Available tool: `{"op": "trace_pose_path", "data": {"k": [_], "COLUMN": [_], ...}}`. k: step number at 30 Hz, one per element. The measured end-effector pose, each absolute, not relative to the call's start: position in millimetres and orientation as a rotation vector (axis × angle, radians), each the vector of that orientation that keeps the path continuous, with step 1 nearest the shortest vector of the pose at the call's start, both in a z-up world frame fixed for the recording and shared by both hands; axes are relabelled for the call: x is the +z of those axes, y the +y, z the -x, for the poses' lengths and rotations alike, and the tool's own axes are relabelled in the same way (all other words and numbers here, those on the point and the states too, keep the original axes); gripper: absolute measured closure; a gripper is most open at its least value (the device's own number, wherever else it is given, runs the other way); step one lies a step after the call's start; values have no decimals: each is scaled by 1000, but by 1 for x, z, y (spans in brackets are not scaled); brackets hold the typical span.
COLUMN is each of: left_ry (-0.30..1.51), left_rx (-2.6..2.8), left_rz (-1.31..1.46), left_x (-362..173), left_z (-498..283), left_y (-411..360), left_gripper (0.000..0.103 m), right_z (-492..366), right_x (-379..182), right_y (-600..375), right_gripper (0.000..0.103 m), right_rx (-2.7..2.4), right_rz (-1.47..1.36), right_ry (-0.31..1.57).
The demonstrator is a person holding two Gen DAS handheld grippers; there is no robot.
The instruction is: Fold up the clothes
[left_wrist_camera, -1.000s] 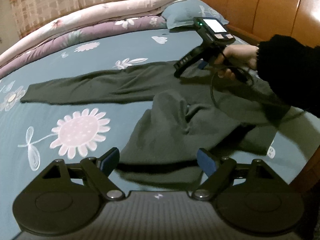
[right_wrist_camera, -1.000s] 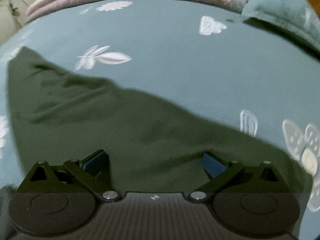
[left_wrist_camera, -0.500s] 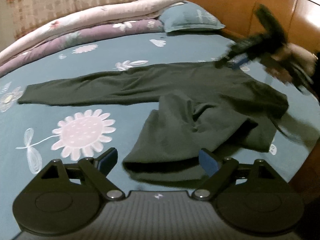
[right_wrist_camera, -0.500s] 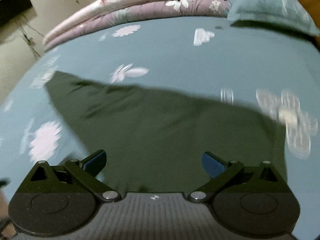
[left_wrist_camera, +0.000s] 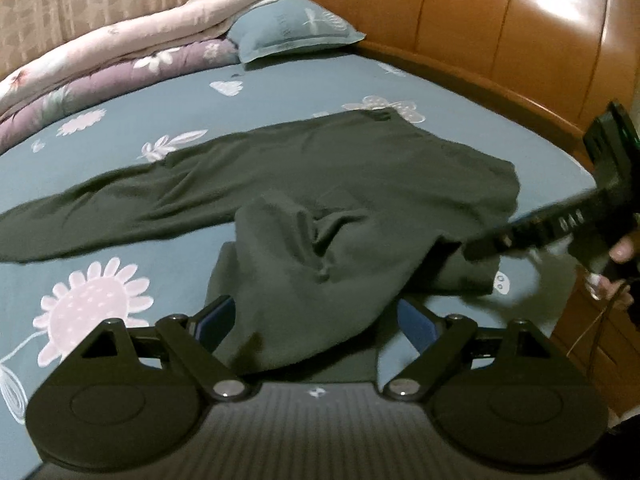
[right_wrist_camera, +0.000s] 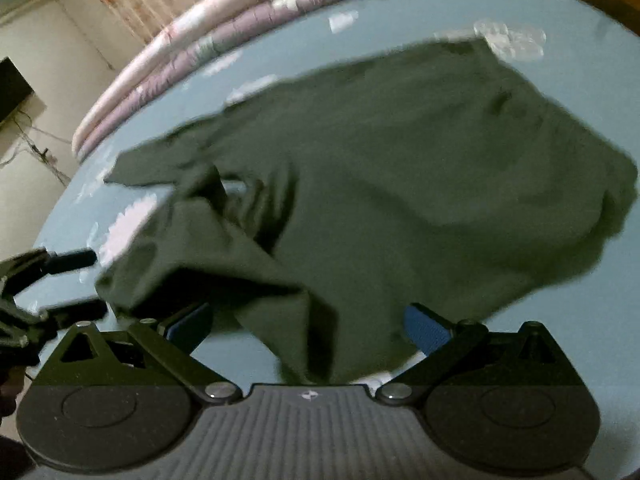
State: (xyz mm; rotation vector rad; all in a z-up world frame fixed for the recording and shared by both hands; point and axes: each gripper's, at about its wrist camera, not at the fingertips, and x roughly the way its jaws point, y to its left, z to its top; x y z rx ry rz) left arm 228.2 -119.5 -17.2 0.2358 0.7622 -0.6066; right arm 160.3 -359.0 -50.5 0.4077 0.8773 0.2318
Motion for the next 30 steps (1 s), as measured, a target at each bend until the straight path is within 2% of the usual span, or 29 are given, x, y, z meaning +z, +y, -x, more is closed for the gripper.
{"op": "trace_pose_path", "data": {"k": [4,7,13,18,24,25,26,30], "left_ry": [762,769,785,757,760,763,768,785], "left_rx": [-592,-572,-535,-543,-556,-552,-549,-533], "left_rz": [-241,-242,-225,-234,-280,-288,-291,-279], "left_x": [-16,-17,-16,-10,-11,-11,-11,-12], "left_z": [-227,-224,-227,-232,-227,-226,-225,-227], "left_y": [-119,-114,-108,-121,-140,-142,-143,-145], "left_gripper": [15,15,15,15,15,15,15,15], "right_z": [-183,-188,-175,-182,-211,-209,-203,-193], "right_x": [-54,-71,-57,-21,-52,-58,-59,-50], "right_y": [-352,-343,-342,-395,-450,-457,-464,-463], "right_gripper": [0,0,0,0,0,6,6,2], "right_rx": [243,314,461,275,14,-29,-39,-137], "right_rz": [-468,-541,-574,-518,-518,-507,-502,-520], "right_ry": [839,940,1017,813,795,793,758,718]}}
